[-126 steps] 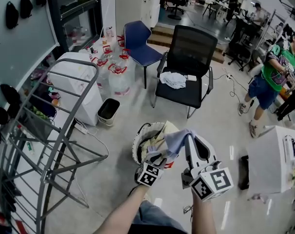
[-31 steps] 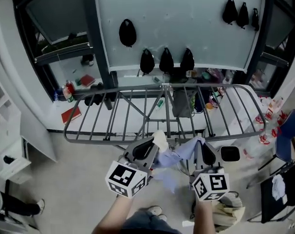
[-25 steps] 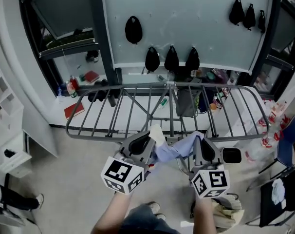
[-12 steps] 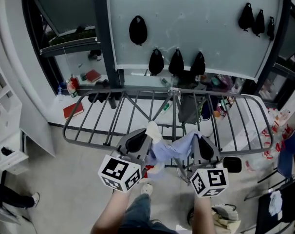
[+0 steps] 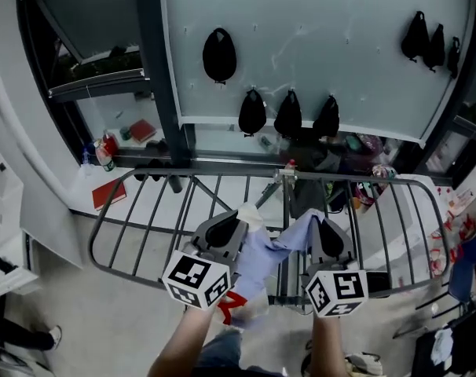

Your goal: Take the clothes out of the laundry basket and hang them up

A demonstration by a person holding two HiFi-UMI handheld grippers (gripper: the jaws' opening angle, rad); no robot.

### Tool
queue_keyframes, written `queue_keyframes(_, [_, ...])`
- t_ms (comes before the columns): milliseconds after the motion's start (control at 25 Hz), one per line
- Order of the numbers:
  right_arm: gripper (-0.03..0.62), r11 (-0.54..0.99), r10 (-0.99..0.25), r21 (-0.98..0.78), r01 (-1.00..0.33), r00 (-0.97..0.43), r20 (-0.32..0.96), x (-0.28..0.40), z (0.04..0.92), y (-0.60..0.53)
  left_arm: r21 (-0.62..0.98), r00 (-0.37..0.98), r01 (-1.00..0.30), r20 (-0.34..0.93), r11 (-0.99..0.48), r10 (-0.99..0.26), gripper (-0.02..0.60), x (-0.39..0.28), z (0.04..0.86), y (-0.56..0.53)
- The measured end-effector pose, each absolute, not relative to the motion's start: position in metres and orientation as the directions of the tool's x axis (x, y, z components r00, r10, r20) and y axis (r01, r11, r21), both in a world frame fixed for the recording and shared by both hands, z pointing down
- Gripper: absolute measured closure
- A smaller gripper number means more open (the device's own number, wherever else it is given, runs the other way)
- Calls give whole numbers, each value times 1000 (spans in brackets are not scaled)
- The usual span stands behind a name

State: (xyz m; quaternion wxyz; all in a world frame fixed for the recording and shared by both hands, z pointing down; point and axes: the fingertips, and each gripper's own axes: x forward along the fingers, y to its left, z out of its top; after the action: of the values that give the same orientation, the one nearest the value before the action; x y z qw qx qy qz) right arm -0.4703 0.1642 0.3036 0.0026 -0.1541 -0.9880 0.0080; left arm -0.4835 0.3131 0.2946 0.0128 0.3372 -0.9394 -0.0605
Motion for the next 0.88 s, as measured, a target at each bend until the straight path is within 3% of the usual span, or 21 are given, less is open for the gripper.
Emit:
queue_keyframes(440, [579,967,256,-31,254,-963,78,-583,322,165,147,-763,-637,19,757,-646,555,-611,310,313])
queue_keyframes(880, [576,972,200,58,228,-930,309,-605,403,163,143,-746,-601,251,786,-617,554,-634,411,312])
